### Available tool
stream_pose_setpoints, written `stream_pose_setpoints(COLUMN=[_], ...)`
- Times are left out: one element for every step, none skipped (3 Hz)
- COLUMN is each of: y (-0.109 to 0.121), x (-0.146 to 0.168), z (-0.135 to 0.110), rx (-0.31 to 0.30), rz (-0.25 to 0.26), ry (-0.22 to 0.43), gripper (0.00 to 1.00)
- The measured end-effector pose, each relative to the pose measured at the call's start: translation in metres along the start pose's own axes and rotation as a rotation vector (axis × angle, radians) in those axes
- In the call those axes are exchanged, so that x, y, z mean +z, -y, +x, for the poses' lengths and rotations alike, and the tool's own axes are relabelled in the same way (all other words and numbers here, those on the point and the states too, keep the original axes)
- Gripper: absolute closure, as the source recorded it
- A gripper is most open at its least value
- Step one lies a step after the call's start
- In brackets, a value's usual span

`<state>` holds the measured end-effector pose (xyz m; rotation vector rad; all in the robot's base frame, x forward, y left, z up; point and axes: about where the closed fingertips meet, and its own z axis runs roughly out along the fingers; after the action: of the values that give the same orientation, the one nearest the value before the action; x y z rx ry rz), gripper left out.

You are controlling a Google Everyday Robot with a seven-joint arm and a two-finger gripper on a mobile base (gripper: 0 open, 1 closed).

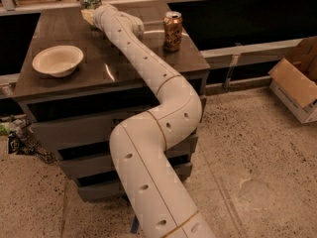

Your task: Knock green can over

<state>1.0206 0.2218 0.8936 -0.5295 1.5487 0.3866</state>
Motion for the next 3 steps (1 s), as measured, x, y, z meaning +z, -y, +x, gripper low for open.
stream_pose_setpoints(y=[-0.004, -0.01, -0.012], x=[0.0, -0.001, -0.019], z=[-0.001, -0.003, -0.026], rx=[-0.023, -0.043, -0.043], rz=[-0.016, -0.036, -0.098], ry=[0.001, -0.007, -0.026], gripper=[0.7, 0.94, 1.0])
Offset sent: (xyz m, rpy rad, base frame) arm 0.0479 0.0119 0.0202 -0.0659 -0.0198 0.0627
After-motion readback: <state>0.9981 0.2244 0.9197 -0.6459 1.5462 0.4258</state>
